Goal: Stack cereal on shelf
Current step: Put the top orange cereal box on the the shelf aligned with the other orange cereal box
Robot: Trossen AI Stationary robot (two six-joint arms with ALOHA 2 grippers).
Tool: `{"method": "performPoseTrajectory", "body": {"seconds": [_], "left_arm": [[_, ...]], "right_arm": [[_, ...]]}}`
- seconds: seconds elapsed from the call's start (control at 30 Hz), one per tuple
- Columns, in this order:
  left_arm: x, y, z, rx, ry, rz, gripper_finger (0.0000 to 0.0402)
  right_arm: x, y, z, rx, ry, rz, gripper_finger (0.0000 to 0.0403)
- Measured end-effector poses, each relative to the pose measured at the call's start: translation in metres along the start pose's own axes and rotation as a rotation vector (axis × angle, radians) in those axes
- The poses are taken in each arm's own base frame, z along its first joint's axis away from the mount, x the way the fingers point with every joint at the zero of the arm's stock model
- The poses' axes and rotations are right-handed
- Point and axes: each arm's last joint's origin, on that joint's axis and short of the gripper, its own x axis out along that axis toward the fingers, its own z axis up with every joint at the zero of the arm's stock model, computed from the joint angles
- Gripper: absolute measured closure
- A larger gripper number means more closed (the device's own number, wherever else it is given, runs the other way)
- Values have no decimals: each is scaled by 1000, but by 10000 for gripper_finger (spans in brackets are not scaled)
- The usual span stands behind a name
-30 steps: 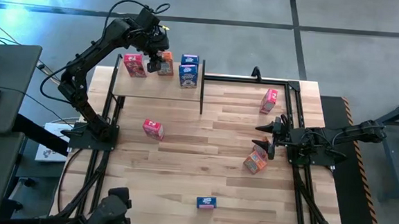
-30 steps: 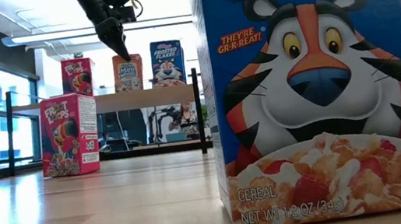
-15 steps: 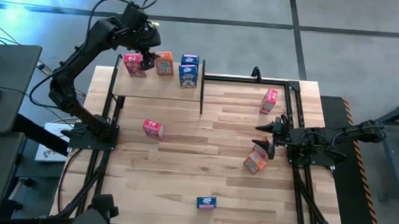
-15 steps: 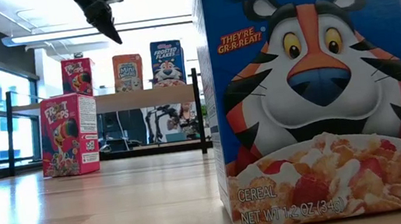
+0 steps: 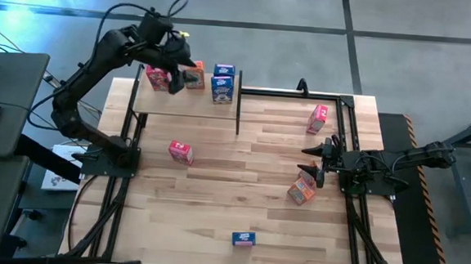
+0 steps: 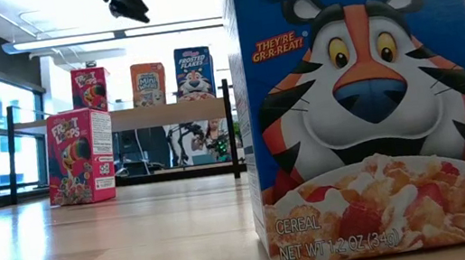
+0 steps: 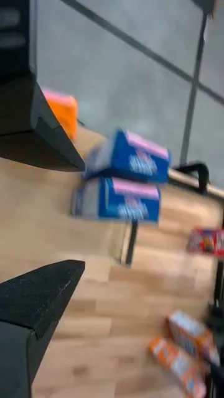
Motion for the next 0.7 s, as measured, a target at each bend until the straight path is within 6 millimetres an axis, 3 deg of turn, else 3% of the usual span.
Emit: {"method": "performPoseTrajectory", "body": {"seconds": [0.7], "left_arm": [[15,-114,29,79,-2,-331,165]], "right_arm": [[0,0,0,0,1,4,107]]}}
